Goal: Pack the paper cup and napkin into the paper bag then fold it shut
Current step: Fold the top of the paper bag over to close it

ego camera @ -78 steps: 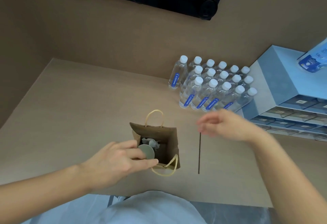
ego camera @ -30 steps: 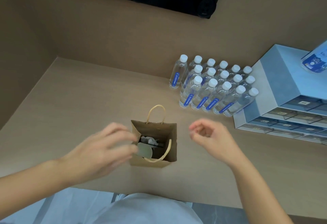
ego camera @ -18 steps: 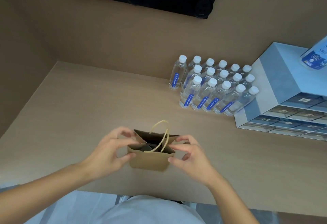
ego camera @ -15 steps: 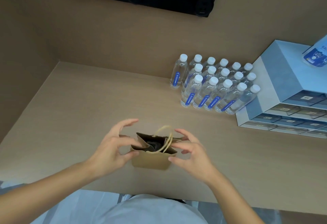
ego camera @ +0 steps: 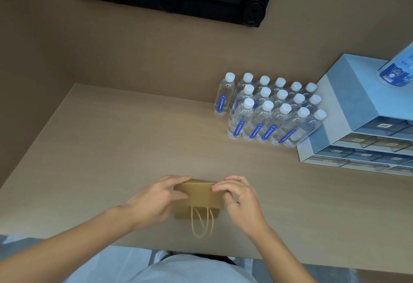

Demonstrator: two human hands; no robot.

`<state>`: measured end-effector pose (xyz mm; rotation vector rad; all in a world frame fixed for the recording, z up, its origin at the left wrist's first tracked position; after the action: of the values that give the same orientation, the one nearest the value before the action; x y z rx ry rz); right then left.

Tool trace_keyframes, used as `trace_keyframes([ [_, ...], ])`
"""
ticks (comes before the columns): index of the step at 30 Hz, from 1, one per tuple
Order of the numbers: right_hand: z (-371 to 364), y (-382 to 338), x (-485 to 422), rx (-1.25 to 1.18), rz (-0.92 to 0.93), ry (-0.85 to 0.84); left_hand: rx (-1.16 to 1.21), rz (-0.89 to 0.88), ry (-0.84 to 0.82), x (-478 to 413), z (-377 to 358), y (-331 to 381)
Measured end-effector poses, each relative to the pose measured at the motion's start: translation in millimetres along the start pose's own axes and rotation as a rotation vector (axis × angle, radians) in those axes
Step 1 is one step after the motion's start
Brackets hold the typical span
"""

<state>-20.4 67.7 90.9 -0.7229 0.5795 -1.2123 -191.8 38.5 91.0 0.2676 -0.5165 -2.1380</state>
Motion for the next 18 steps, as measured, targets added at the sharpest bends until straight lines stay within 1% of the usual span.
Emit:
trace_keyframes([
  [3, -11, -14, -2, 0.085, 0.039, -0.006, 0.111, 0.104, 0.046, -13, 2, -8],
  [6, -19, -13, -11, 0.096, 0.002, 0.012, 0.245, 0.223, 0.107, -28, 9, -20],
  [8, -22, -14, -19, 0.100, 0.017, -0.025, 0.253, 0.219, 0.088, -34, 11, -19],
  [10, -23, -13, -24, 0.098, 0.040, -0.076, 0.210, 0.168, 0.062, -33, 12, -18],
  [12, -18, -2, -26, 0.055, 0.007, -0.114, 0.171, 0.139, 0.059, -27, 13, -20],
  [15, -8, 17, -23, 0.003, -0.068, -0.102, 0.153, 0.148, 0.079, -18, 15, -20],
  [18, -5, 27, -22, -0.026, -0.081, -0.077, 0.110, 0.145, 0.108, -22, 19, -15],
])
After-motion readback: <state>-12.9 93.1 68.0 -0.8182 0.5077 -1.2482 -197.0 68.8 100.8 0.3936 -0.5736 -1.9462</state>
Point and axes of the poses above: each hand's wrist, its own x-axis away from the middle knuckle, its own z-axis out of the back of the hand, y = z × x, the point moved 10 cm from there along -x, towards the middle knuckle, and after that the axes turned 3 degrees about -y, right-handed, at the moved point
